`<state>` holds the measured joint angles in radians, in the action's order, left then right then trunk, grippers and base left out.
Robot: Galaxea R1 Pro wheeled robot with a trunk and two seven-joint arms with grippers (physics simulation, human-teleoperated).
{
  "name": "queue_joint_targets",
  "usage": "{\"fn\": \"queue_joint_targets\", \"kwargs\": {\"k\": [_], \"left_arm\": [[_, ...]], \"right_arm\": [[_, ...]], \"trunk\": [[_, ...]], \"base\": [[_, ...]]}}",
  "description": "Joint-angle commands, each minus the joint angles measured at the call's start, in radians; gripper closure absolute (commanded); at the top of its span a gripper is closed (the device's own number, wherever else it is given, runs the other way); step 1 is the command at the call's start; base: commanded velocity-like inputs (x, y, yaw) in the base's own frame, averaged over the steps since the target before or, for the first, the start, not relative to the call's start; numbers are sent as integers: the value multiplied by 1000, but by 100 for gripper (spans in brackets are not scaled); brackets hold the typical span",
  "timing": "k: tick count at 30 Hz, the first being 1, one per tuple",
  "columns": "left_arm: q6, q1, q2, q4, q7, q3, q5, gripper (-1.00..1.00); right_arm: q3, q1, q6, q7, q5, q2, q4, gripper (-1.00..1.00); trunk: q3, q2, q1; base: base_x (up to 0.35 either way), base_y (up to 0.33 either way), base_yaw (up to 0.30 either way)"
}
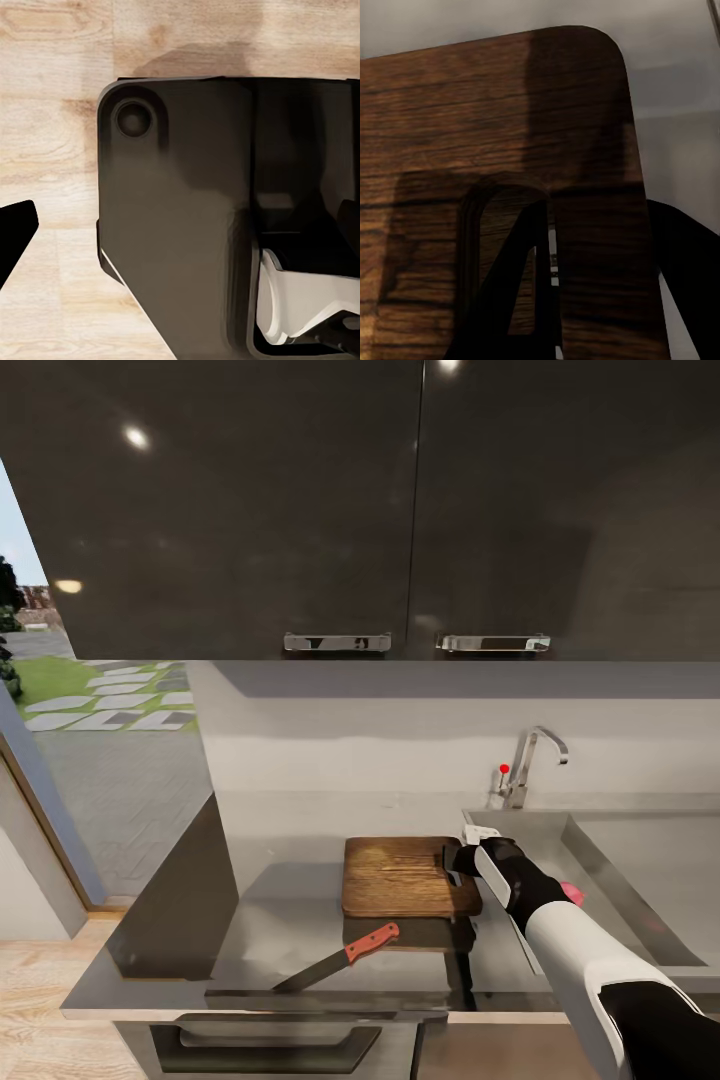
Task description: In the kitchen, take the Vidalia onion out of the sink, dice it on the chopping board with the paring knife, put the diced onion into the bowl on the countertop, then place both the paring knife and the chopping board into the sink.
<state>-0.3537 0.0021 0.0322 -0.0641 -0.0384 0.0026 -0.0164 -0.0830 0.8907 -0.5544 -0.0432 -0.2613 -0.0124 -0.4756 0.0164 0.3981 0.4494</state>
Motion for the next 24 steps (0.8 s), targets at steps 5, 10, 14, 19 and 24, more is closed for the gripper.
{"fn": "queue_joint_targets", "kwargs": {"k": [5,10,14,19,24], "left_arm": [[-5,-1,0,-2,-3,0,-2,-100],[-5,-1,0,-2,-3,0,-2,-100],[-5,-1,0,-3,-3,0,-2,-100],[-5,-1,-1,-3,-3,0,-2,-100],[-5,-1,-1,-3,-3,0,-2,-100]], "right_arm": [[-7,1,-4,-4,-9,-1,-1,100],[-7,1,-5,-6,-10,0,-1,100],[-7,1,-8,-7,-10,1,-1,100],[-7,1,-8,-7,-10,2,-1,100],[-7,1,-10,-7,-10,2,-1,100]], "trunk": [[2,2,1],[2,2,1],[2,2,1],[2,2,1],[2,2,1]], "base": [[0,0,0],[1,0,0],[151,0,0],[101,0,0],[14,0,0]]}}
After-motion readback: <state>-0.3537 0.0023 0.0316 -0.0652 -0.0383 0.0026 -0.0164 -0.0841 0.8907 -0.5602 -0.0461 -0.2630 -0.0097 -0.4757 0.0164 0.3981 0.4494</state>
